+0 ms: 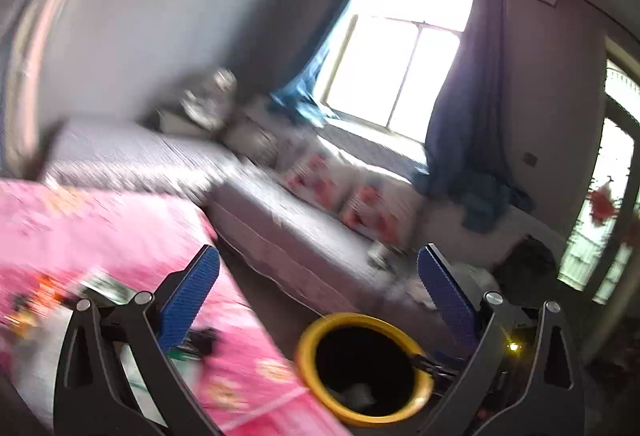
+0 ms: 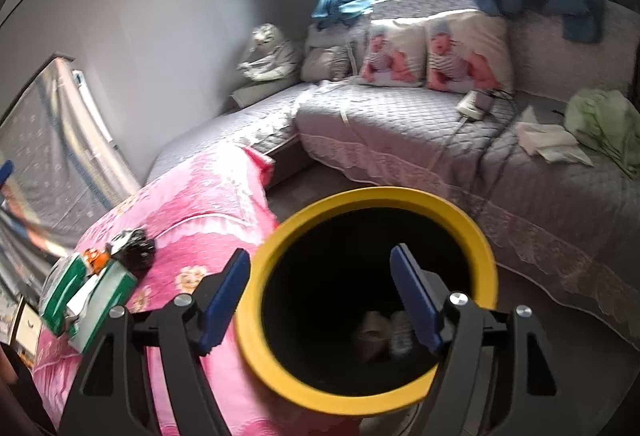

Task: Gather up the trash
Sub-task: 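Move the left tool back to the bed and grasp the white wipe pack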

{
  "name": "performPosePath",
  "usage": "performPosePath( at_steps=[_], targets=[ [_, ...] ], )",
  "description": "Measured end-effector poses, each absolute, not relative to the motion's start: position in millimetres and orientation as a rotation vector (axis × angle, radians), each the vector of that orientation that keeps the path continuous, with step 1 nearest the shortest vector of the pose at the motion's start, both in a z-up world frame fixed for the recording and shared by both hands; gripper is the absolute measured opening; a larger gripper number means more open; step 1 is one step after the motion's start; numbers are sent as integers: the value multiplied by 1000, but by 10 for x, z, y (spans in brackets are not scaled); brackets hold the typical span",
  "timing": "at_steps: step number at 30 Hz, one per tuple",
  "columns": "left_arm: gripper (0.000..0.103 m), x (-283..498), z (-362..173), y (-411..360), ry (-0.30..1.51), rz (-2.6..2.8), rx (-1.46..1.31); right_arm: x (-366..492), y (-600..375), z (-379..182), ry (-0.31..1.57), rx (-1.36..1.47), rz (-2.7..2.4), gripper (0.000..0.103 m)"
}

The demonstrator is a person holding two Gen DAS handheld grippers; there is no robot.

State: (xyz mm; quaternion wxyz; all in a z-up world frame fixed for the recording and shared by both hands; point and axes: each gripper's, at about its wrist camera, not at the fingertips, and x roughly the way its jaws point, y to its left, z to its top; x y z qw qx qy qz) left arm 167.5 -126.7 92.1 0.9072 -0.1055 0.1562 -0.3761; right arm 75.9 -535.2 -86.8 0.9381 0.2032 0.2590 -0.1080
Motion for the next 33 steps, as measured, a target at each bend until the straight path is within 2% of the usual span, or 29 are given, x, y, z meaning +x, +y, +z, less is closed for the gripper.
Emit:
performPosePath(
  at_steps=[4,8,15,22,33],
  targets=[
    [95,1541,957,-642,247,-611,-122,863,-5146,-834,537,394,-160,74],
    [95,1448,761,-84,237,-406,7,939,-4981,-829,548,373,-123,74],
    [95,1337,70,536,375,-259,68,1076,-4724,-834,573,343,-83,75],
    [95,1317,-468,519,480,-351,114,1253,-4471,-854,609,308,-37,76],
    [95,1506,-692,88,454,-428,326,1405,-4338,-973,650,283,-11,76]
  ],
)
